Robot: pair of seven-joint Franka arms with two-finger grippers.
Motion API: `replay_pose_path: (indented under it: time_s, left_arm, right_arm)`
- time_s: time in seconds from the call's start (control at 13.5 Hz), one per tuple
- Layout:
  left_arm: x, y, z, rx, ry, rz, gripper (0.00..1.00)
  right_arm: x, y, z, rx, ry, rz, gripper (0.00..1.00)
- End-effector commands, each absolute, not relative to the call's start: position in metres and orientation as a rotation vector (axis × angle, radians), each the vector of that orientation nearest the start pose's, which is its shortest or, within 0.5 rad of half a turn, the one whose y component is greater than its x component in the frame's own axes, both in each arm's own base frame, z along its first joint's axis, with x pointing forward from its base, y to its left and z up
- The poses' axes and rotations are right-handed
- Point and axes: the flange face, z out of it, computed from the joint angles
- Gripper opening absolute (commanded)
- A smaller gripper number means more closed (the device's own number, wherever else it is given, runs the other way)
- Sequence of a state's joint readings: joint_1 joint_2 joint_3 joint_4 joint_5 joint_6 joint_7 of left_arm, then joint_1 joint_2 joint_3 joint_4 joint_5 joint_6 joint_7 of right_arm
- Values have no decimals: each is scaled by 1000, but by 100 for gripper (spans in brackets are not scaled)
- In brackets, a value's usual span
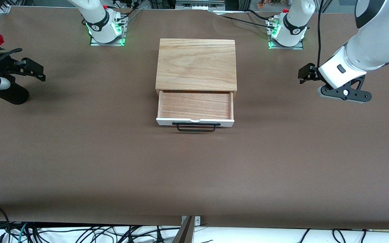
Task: Close drawer with both arms simultaneously
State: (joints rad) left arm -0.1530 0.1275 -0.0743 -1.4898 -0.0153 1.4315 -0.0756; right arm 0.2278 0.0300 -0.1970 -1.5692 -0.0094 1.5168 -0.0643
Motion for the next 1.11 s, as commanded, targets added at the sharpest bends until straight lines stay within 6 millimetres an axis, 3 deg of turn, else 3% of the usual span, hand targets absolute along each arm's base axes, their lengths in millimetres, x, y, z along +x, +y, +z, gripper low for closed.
replay_pose_path:
  time_s: [0.0,0.89,1.04]
  left_arm:
    - [564,-126,585,-3105,256,299,100]
    - [564,-126,584,-3105,256,304,100]
    - [564,-125,584,-3107,252,305,100]
  right_arm:
    - [552,20,612,-3134,-106,146,100]
    - [558,18,615,-3128,-104,97,100]
    - [561,18,608,-3132,-101,116,100]
